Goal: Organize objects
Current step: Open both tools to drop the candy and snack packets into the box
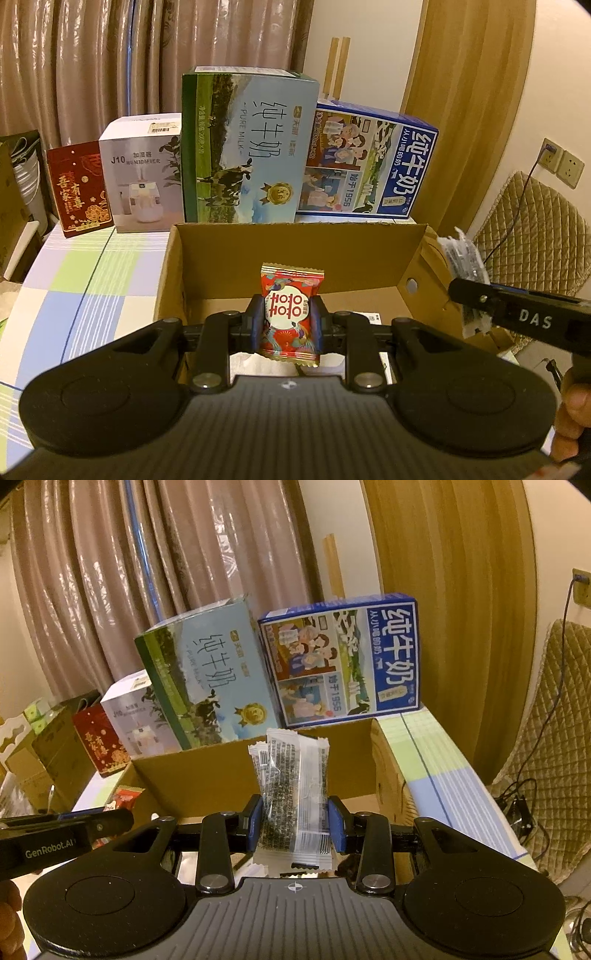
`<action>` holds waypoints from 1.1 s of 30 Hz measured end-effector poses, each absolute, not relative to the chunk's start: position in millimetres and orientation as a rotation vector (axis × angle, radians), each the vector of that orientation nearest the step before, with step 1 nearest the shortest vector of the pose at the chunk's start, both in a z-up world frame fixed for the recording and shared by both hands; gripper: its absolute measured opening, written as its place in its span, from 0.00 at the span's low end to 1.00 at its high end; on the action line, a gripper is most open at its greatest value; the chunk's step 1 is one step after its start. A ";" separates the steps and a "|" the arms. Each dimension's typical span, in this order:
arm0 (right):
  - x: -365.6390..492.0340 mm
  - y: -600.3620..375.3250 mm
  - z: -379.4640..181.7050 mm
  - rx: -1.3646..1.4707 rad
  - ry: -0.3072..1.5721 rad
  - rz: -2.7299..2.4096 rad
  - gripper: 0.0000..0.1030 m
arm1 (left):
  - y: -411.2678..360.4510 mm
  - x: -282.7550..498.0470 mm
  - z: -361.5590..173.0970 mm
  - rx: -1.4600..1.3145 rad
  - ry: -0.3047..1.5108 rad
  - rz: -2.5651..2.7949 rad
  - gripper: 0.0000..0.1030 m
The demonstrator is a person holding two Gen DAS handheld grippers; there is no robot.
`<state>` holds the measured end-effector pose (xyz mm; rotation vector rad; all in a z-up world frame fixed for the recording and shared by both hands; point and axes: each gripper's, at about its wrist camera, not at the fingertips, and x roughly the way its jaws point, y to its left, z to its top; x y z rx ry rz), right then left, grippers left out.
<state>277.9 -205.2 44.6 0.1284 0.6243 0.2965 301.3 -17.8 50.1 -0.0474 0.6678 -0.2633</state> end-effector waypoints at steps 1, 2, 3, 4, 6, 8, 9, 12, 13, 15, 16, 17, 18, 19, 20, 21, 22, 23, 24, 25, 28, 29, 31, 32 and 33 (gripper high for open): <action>280.2 -205.1 43.5 0.126 0.628 0.296 0.33 | -18.7 303.5 48.8 -0.050 0.668 -0.265 0.20; 282.8 -205.1 41.9 0.126 0.631 0.294 0.33 | -20.0 305.9 47.8 -0.051 0.669 -0.266 0.20; 285.8 -205.6 40.0 0.128 0.636 0.291 0.33 | -21.3 308.1 47.0 -0.052 0.669 -0.268 0.20; 287.7 -206.7 38.2 0.130 0.640 0.288 0.33 | -22.2 310.6 45.7 -0.053 0.669 -0.268 0.20; 292.7 -208.8 34.5 0.129 0.647 0.279 0.33 | -24.1 315.8 43.1 -0.053 0.668 -0.262 0.21; 297.2 -210.2 31.0 0.131 0.654 0.270 0.33 | -24.5 321.8 39.9 -0.067 0.670 -0.259 0.22; 299.5 -211.2 28.8 0.136 0.661 0.268 0.33 | -23.5 324.6 38.3 -0.082 0.669 -0.252 0.31; 304.3 -213.8 24.0 0.156 0.680 0.268 0.33 | -20.8 328.0 35.1 -0.101 0.672 -0.253 0.43; 305.0 -214.3 22.8 0.161 0.686 0.270 0.33 | -20.4 327.9 34.9 -0.096 0.674 -0.251 0.43; 305.8 -215.8 21.8 0.166 0.692 0.272 0.33 | -19.0 327.2 34.6 -0.089 0.673 -0.246 0.43; 306.0 -215.8 21.3 0.169 0.694 0.272 0.33 | -17.2 327.2 34.7 -0.091 0.676 -0.242 0.43; 306.2 -215.8 21.2 0.170 0.696 0.273 0.33 | -15.5 327.1 34.7 -0.095 0.678 -0.236 0.43; 305.8 -215.8 21.3 0.170 0.696 0.274 0.33 | -13.2 327.0 34.6 -0.101 0.680 -0.230 0.43; 305.4 -215.6 21.7 0.170 0.695 0.274 0.33 | -12.0 327.3 35.1 -0.103 0.682 -0.228 0.43; 304.6 -215.1 22.4 0.166 0.691 0.274 0.33 | -10.8 327.0 35.7 -0.103 0.681 -0.227 0.43; 303.9 -214.8 23.4 0.162 0.685 0.273 0.33 | -9.6 326.6 36.3 -0.104 0.679 -0.223 0.43; 303.6 -214.8 24.4 0.161 0.677 0.272 0.33 | -8.8 326.0 37.2 -0.104 0.676 -0.221 0.43; 303.8 -214.7 24.9 0.167 0.668 0.276 0.33 | -8.4 325.6 38.0 -0.104 0.674 -0.222 0.43; 303.7 -215.8 25.1 0.183 0.650 0.286 0.34 | -8.2 325.0 38.8 -0.108 0.673 -0.219 0.43; 304.2 -216.4 24.7 0.193 0.639 0.296 0.37 | -7.8 324.4 39.3 -0.105 0.671 -0.218 0.43; 305.1 -219.6 23.3 0.226 0.627 0.291 0.64 | -5.3 323.5 39.4 -0.101 0.672 -0.217 0.49; 305.6 -220.9 23.7 0.240 0.629 0.294 0.64 | -4.2 323.7 38.6 -0.102 0.675 -0.215 0.50; 305.0 -221.0 26.0 0.243 0.625 0.298 0.64 | -1.5 324.3 36.6 -0.101 0.683 -0.208 0.50; 304.3 -220.5 26.9 0.236 0.622 0.300 0.64 | -0.4 324.7 35.6 -0.101 0.686 -0.204 0.50; 303.9 -219.6 27.2 0.232 0.623 0.304 0.64 | 0.2 325.1 34.8 -0.102 0.690 -0.203 0.50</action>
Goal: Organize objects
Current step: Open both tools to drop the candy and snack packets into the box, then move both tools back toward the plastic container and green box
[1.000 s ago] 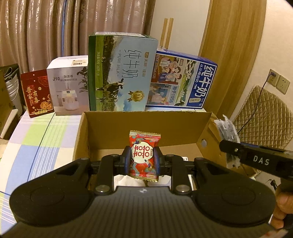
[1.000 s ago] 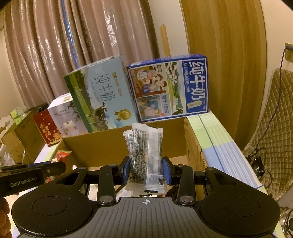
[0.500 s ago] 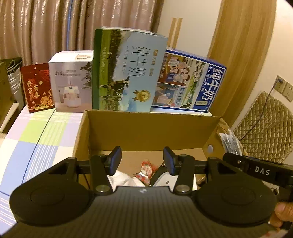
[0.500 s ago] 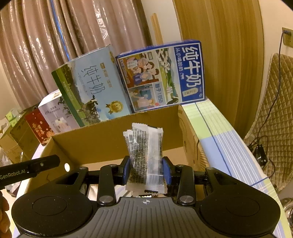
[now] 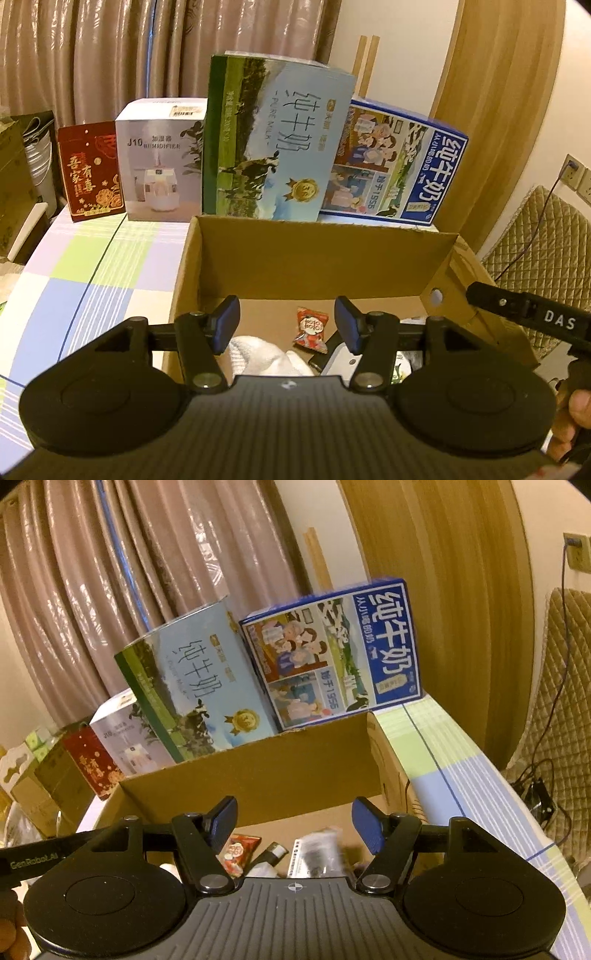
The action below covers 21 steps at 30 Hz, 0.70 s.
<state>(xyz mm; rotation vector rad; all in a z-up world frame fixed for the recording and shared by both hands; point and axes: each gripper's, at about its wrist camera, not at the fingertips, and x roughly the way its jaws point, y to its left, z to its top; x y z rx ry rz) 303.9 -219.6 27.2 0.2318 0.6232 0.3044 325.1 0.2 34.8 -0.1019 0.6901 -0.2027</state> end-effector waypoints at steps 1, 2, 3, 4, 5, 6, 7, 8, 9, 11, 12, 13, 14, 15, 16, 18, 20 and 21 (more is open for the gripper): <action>303.3 -218.9 27.3 0.230 0.624 0.307 0.64 | 0.2 325.0 34.6 -0.100 0.692 -0.204 0.50; 302.8 -218.8 27.2 0.228 0.624 0.307 0.64 | -0.4 325.1 35.0 -0.097 0.691 -0.205 0.50; 302.2 -218.5 27.5 0.224 0.623 0.308 0.64 | -1.4 324.6 35.4 -0.091 0.690 -0.207 0.50; 301.9 -219.0 27.6 0.222 0.621 0.307 0.64 | -1.9 323.7 35.8 -0.086 0.688 -0.209 0.50; 301.3 -219.5 28.0 0.222 0.617 0.305 0.64 | -2.5 322.8 36.4 -0.083 0.686 -0.210 0.51; 300.6 -220.6 28.6 0.224 0.616 0.303 0.64 | -2.9 321.6 37.1 -0.080 0.684 -0.212 0.51; 299.6 -222.0 29.3 0.230 0.614 0.303 0.64 | -3.1 320.9 37.6 -0.078 0.683 -0.213 0.52; 298.6 -223.1 30.0 0.233 0.612 0.303 0.64 | -3.3 319.7 38.1 -0.075 0.682 -0.212 0.52; 297.3 -223.6 30.6 0.233 0.610 0.303 0.64 | -3.5 318.5 38.7 -0.071 0.681 -0.211 0.52; 293.6 -224.4 31.8 0.229 0.608 0.305 0.64 | -3.4 316.1 39.7 -0.063 0.679 -0.211 0.54; 291.4 -225.0 32.1 0.229 0.610 0.307 0.64 | -3.4 314.6 40.2 -0.058 0.679 -0.211 0.56; 289.0 -225.5 32.2 0.229 0.612 0.308 0.64 | -3.3 312.4 40.8 -0.053 0.679 -0.211 0.56; 286.1 -226.1 32.4 0.227 0.613 0.307 0.64 | -3.1 310.0 41.3 -0.050 0.679 -0.211 0.56; 283.2 -226.4 32.6 0.225 0.614 0.306 0.64 | -2.8 307.8 41.8 -0.048 0.679 -0.210 0.57; 280.9 -226.6 32.7 0.225 0.616 0.306 0.64 | -2.4 304.9 42.6 -0.048 0.680 -0.211 0.57; 275.3 -226.5 34.0 0.223 0.616 0.308 0.65 | -2.3 298.3 44.6 -0.040 0.678 -0.214 0.58; 268.3 -225.8 35.9 0.211 0.610 0.312 0.65 | -2.3 290.7 47.0 -0.026 0.674 -0.216 0.58; 264.7 -225.9 36.6 0.208 0.608 0.313 0.65 | -1.7 287.4 47.9 -0.022 0.672 -0.216 0.59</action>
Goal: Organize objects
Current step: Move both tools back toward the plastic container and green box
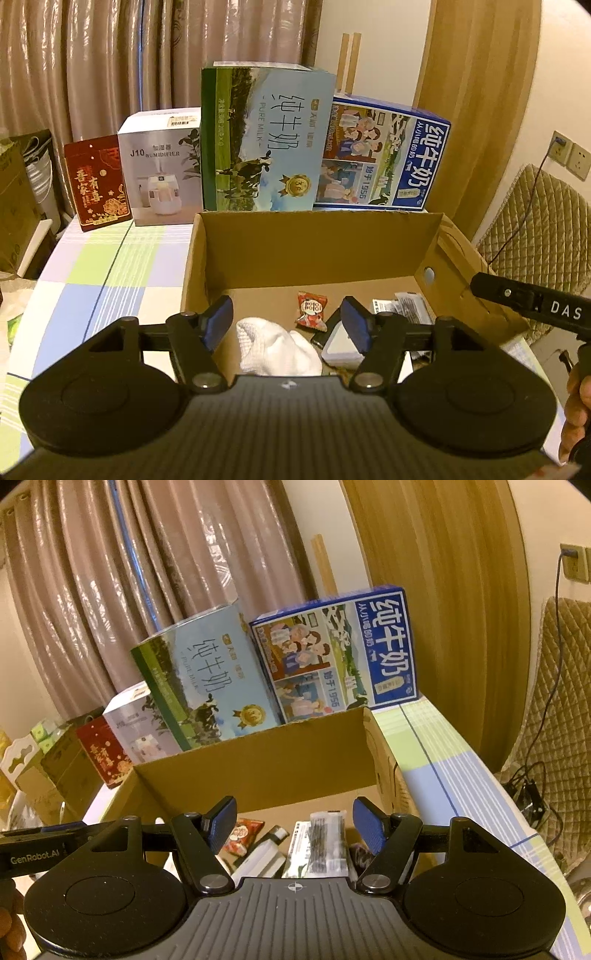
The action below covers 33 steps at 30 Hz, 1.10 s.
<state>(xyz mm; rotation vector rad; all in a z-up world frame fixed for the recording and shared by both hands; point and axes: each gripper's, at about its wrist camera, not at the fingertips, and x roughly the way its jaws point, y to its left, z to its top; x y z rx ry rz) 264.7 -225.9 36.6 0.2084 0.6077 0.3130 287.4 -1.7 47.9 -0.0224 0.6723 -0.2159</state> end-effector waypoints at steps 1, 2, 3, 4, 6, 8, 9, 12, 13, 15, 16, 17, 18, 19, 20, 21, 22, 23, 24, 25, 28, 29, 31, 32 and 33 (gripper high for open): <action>260.5 -226.8 37.2 0.208 0.606 0.314 0.66 | -0.7 284.2 48.8 -0.020 0.672 -0.216 0.60; 256.5 -227.7 37.6 0.211 0.606 0.315 0.66 | 0.5 280.6 48.9 -0.017 0.670 -0.214 0.61; 251.8 -229.2 37.9 0.215 0.607 0.317 0.67 | 1.7 277.8 49.1 -0.013 0.669 -0.212 0.61; 248.0 -230.1 38.0 0.218 0.608 0.318 0.68 | 3.1 274.7 48.9 -0.010 0.669 -0.210 0.62; 239.2 -233.3 38.5 0.217 0.605 0.324 0.69 | 7.4 266.4 48.9 -0.011 0.669 -0.204 0.63; 230.5 -236.6 40.3 0.200 0.596 0.335 0.70 | 12.6 256.9 49.0 -0.013 0.670 -0.199 0.64; 226.3 -238.1 41.4 0.190 0.588 0.340 0.70 | 15.0 252.0 49.2 -0.013 0.669 -0.197 0.65; 213.3 -244.1 42.5 0.161 0.575 0.347 0.71 | 23.7 237.0 49.7 -0.016 0.666 -0.187 0.68; 209.1 -246.2 41.7 0.157 0.579 0.344 0.72 | 27.3 231.4 49.5 -0.018 0.663 -0.181 0.68; 201.1 -249.2 39.9 0.152 0.595 0.345 0.72 | 33.0 222.8 48.4 -0.025 0.665 -0.174 0.70; 197.1 -249.9 39.8 0.146 0.600 0.350 0.72 | 35.5 218.1 47.6 -0.027 0.668 -0.174 0.71; 193.1 -249.9 40.3 0.136 0.600 0.355 0.72 | 37.4 213.0 46.7 -0.024 0.668 -0.172 0.72; 188.7 -249.4 40.9 0.120 0.597 0.366 0.72 | 39.1 209.2 45.8 -0.019 0.670 -0.170 0.73; 184.4 -248.4 41.4 0.102 0.594 0.383 0.72 | 41.1 204.4 44.2 -0.011 0.673 -0.171 0.73; 181.3 -248.3 40.9 0.087 0.593 0.401 0.72 | 42.8 200.9 42.6 -0.006 0.675 -0.173 0.74; 178.2 -246.4 39.7 0.063 0.600 0.428 0.73 | 44.6 197.3 40.9 -0.001 0.679 -0.176 0.75; 175.3 -243.1 37.3 0.034 0.615 0.461 0.73 | 47.1 193.3 38.3 0.005 0.685 -0.177 0.75; 173.0 -240.1 35.3 0.013 0.628 0.486 0.73 | 49.1 190.8 35.9 0.010 0.691 -0.176 0.76; 171.3 -235.2 32.2 -0.013 0.643 0.519 0.73 | 50.8 188.5 33.6 0.016 0.697 -0.176 0.76; 169.7 -230.0 28.9 -0.043 0.655 0.555 0.73 | 52.9 186.2 30.7 0.020 0.704 -0.179 0.76; 165.5 -212.8 18.0 -0.147 0.677 0.651 0.74 | 59.1 182.5 21.3 0.023 0.725 -0.203 0.80; 162.3 -207.3 14.4 -0.184 0.670 0.684 0.74 | 60.5 181.9 17.3 0.026 0.734 -0.211 0.80; 158.0 -196.3 3.5 -0.252 0.675 0.756 0.74 | 64.4 179.6 7.2 0.032 0.765 -0.229 0.80; 156.8 -192.7 -2.9 -0.284 0.684 0.782 0.74 | 65.9 178.9 3.4 0.041 0.779 -0.237 0.80; 156.6 -188.9 -9.8 -0.321 0.695 0.798 0.74 | 67.2 178.2 -0.1 0.053 0.791 -0.242 0.80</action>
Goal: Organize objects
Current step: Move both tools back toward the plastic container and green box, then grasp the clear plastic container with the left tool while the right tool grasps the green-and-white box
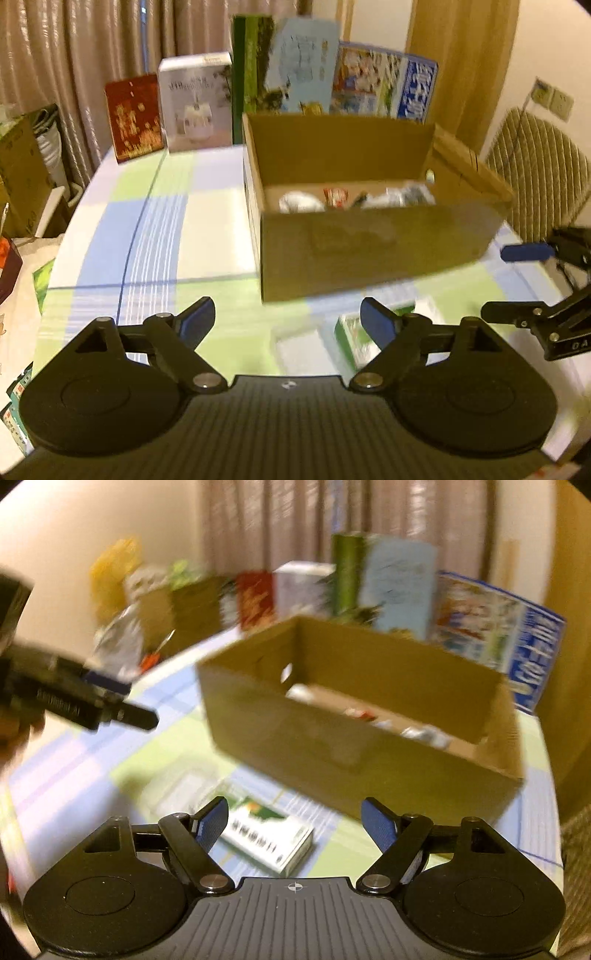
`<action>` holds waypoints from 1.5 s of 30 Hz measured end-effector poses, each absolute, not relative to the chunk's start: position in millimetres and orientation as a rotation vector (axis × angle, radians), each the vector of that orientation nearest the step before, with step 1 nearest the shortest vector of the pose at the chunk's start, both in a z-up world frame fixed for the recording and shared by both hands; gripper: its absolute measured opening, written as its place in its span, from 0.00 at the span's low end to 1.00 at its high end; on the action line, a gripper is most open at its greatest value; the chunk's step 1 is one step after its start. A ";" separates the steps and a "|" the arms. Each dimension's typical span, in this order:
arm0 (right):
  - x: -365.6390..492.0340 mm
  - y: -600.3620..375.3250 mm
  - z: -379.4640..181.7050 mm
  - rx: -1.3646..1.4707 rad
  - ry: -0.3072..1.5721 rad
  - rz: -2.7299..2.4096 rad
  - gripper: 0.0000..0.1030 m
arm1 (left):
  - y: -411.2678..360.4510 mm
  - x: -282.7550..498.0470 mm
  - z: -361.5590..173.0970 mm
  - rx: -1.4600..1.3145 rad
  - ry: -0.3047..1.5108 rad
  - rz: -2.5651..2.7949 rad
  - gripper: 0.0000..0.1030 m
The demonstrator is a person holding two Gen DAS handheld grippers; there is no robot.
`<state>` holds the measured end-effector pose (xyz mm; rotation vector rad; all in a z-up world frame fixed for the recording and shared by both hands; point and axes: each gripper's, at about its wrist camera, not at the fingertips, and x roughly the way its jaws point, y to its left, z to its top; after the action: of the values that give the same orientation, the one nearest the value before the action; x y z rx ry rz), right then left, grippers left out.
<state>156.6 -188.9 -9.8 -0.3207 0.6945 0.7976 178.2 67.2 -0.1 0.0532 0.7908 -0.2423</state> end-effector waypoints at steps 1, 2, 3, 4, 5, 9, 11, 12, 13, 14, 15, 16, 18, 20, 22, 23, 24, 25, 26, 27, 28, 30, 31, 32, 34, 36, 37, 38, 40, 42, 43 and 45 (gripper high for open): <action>157.1 -185.0 -16.5 -0.357 0.706 0.809 0.74 | 68.4 177.2 -3.9 0.070 0.804 -0.244 0.80; 157.5 -180.5 -21.9 -0.389 0.715 0.819 0.74 | 69.4 176.9 -6.6 0.080 0.814 -0.243 0.81; 159.6 -176.7 -26.6 -0.410 0.717 0.833 0.74 | 70.5 176.7 -9.2 0.086 0.824 -0.243 0.81; 160.8 -174.2 -30.6 -0.419 0.721 0.847 0.74 | 71.6 177.4 -11.4 0.088 0.831 -0.244 0.81; 163.0 -170.1 -34.5 -0.428 0.730 0.862 0.74 | 72.2 178.2 -12.9 0.087 0.838 -0.243 0.82; 170.6 -151.2 -49.6 -0.468 0.757 0.922 0.74 | 72.8 181.1 -16.8 0.093 0.854 -0.257 0.84; 173.7 -143.8 -56.2 -0.492 0.764 0.943 0.74 | 71.4 183.7 -19.3 0.104 0.866 -0.267 0.84; 175.4 -139.5 -60.4 -0.504 0.770 0.953 0.74 | 70.9 184.5 -21.0 0.109 0.870 -0.272 0.85; 176.7 -136.3 -63.8 -0.515 0.777 0.958 0.74 | 70.3 186.2 -23.0 0.114 0.879 -0.277 0.85; 178.9 -132.1 -68.4 -0.533 0.785 0.958 0.74 | 69.9 188.0 -24.9 0.119 0.885 -0.280 0.85; 181.6 -128.5 -72.6 -0.549 0.792 0.960 0.74 | 70.0 189.5 -26.7 0.123 0.892 -0.279 0.85; 183.2 -125.7 -75.6 -0.565 0.796 0.961 0.74 | 70.2 191.3 -28.6 0.127 0.898 -0.277 0.85; 187.3 -118.1 -83.4 -0.611 0.805 0.958 0.74 | 71.2 195.4 -31.7 0.128 0.908 -0.272 0.85; 190.9 -112.4 -88.4 -0.619 0.814 0.978 0.74 | 73.2 198.7 -33.6 0.122 0.914 -0.271 0.85; 194.4 -107.8 -92.6 -0.625 0.822 0.990 0.74 | 74.0 201.6 -35.8 0.121 0.919 -0.272 0.85; 196.3 -106.0 -94.8 -0.625 0.829 0.994 0.74 | 74.2 202.7 -37.0 0.122 0.923 -0.271 0.85; 198.2 -104.1 -96.8 -0.622 0.838 0.997 0.74 | 74.4 203.9 -38.3 0.124 0.928 -0.270 0.85; 200.4 -102.3 -97.8 -0.619 0.846 0.998 0.74 | 74.1 204.5 -39.7 0.128 0.931 -0.269 0.85; 202.8 -102.2 -98.7 -0.611 0.856 0.999 0.74 | 73.9 205.1 -40.5 0.130 0.934 -0.269 0.85; 204.8 -101.9 -98.7 -0.601 0.868 0.993 0.74 | 74.1 206.1 -41.3 0.130 0.938 -0.269 0.85; 205.8 -101.8 -98.3 -0.596 0.880 0.986 0.73 | 74.2 207.1 -42.4 0.127 0.943 -0.269 0.85; 206.7 -101.9 -97.8 -0.591 0.911 0.959 0.69 | 73.7 207.9 -43.5 0.122 0.948 -0.270 0.85; 206.7 -102.4 -97.0 -0.590 0.924 0.942 0.66 | 72.5 208.3 -43.8 0.119 0.950 -0.273 0.85; 207.1 -103.7 -95.9 -0.583 0.939 0.926 0.64 | 71.2 208.2 -44.1 0.115 0.951 -0.276 0.85; 208.4 -108.1 -92.8 -0.546 0.977 0.901 0.57 | 67.7 208.0 -44.6 0.105 0.954 -0.289 0.85; 211.1 -115.0 -89.5 -0.502 1.031 0.839 0.56 | 62.9 207.3 -45.5 0.093 0.957 -0.305 0.85; 211.9 -118.8 -88.8 -0.492 1.051 0.806 0.55 | 59.7 207.2 -46.0 0.087 0.960 -0.313 0.85; 210.0 -121.3 -87.4 -0.486 1.065 0.786 0.55 | 57.3 206.9 -46.6 0.086 0.961 -0.317 0.85; 209.3 -126.8 -86.9 -0.469 1.081 0.769 0.55 | 51.2 207.1 -48.4 0.094 0.961 -0.321 0.85; 205.6 -127.3 -87.3 -0.454 1.083 0.766 0.55 | 46.6 207.9 -50.5 0.099 0.962 -0.321 0.84; 205.1 -127.1 -87.5 -0.453 1.079 0.770 0.55 | 44.6 208.7 -51.8 0.099 0.964 -0.323 0.84; 208.7 -127.6 -88.4 -0.446 1.072 0.778 0.55 | 42.3 210.7 -55.4 0.092 0.974 -0.326 0.84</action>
<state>208.7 -127.6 -88.4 -0.4459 1.0717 0.7783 210.7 42.3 -55.4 0.0921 0.9741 -0.3262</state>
